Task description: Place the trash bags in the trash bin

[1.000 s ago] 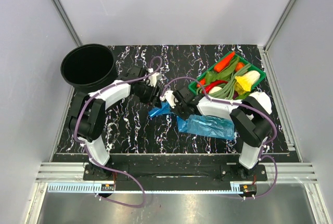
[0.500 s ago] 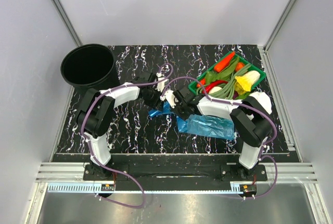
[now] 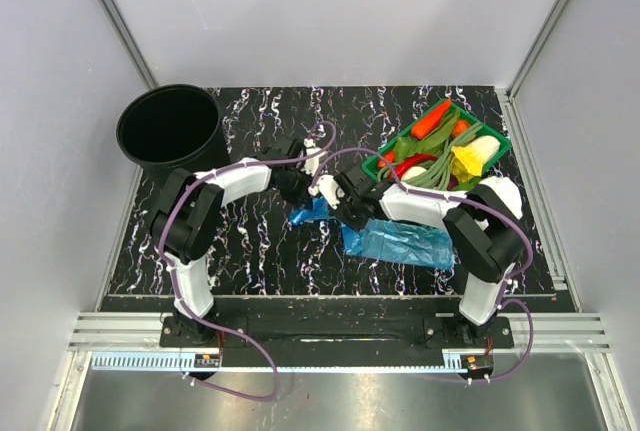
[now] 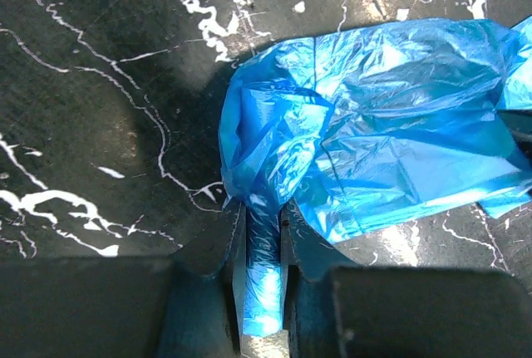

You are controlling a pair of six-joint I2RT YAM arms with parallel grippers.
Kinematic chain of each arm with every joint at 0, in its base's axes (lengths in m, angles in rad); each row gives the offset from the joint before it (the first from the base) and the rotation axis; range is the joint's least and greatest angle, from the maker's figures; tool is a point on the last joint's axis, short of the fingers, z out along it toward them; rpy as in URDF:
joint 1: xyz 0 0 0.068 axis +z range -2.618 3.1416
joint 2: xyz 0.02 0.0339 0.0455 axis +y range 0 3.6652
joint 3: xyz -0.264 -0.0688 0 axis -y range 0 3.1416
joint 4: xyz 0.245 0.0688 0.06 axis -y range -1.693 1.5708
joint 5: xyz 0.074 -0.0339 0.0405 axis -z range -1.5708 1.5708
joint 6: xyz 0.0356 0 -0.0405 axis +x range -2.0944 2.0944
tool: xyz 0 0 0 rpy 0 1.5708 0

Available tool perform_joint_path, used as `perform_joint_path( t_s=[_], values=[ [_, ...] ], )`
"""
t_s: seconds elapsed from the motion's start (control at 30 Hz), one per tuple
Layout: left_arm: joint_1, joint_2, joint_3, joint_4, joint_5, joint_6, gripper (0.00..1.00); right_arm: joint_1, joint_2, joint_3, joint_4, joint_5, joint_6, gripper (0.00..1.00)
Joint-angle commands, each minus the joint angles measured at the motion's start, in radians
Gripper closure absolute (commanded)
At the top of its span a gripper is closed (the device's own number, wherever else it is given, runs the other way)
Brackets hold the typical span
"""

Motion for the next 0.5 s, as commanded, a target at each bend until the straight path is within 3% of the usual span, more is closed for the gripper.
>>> perform_joint_path(
  t_s=[0.0,0.13,0.47],
  values=[
    [0.057,-0.046,-0.019,0.014,-0.018,0.039,1.00,-0.063,-0.010,0.019,-0.092,0.013,-0.007,1.00],
    [0.119,-0.106,-0.040,0.011,-0.005,0.049,1.00,-0.225,0.043,0.054,-0.171,-0.169,0.092,1.00],
    [0.165,-0.221,-0.132,0.060,0.021,0.082,1.00,-0.336,0.124,0.086,-0.190,-0.217,0.178,1.00]
  ],
)
